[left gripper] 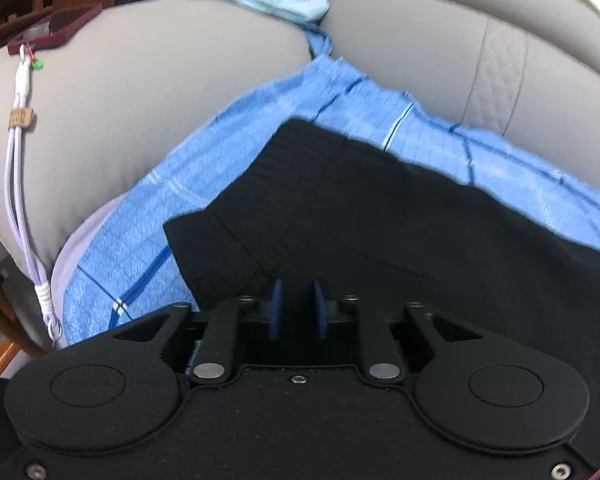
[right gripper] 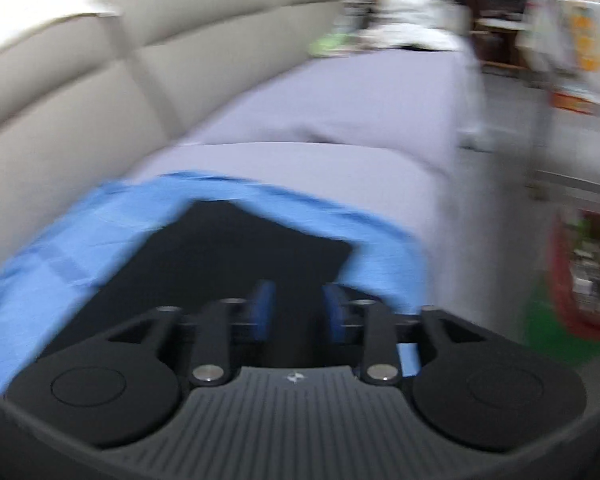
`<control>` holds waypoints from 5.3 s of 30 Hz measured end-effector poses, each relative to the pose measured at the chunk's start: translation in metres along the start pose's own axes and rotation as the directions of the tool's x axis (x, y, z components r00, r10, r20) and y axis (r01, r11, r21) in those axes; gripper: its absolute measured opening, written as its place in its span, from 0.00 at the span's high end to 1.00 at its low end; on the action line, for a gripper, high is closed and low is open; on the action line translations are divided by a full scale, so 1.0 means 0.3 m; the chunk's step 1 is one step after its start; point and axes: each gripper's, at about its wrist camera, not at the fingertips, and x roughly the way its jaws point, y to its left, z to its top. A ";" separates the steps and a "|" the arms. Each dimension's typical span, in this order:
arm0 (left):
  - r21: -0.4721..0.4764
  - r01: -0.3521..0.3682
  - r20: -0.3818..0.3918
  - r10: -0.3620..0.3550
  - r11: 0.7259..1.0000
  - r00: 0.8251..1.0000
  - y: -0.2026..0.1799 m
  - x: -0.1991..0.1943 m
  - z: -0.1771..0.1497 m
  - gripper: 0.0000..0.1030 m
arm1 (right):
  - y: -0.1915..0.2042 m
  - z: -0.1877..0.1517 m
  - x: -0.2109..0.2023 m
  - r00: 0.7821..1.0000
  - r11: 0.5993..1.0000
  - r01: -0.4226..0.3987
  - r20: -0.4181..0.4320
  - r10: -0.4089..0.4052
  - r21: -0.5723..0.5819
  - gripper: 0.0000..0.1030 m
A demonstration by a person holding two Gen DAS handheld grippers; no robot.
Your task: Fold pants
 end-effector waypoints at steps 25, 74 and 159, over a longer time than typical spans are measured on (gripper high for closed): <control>0.162 0.071 0.128 -0.092 0.984 0.987 0.060 -0.006 -0.127 0.77 | 1.263 -0.637 -0.261 0.494 0.487 -0.819 -0.805 0.329 -0.304 0.56; 0.162 0.014 0.186 -0.045 0.987 0.982 0.130 0.021 -0.078 0.75 | 1.095 -0.605 -0.156 0.202 0.455 -0.837 -0.602 0.772 0.303 0.74; -0.069 0.481 0.073 -0.476 0.874 0.876 0.251 -0.119 -0.089 0.62 | 0.660 -1.136 -0.828 0.599 -0.148 -0.452 -0.422 0.680 -0.880 0.16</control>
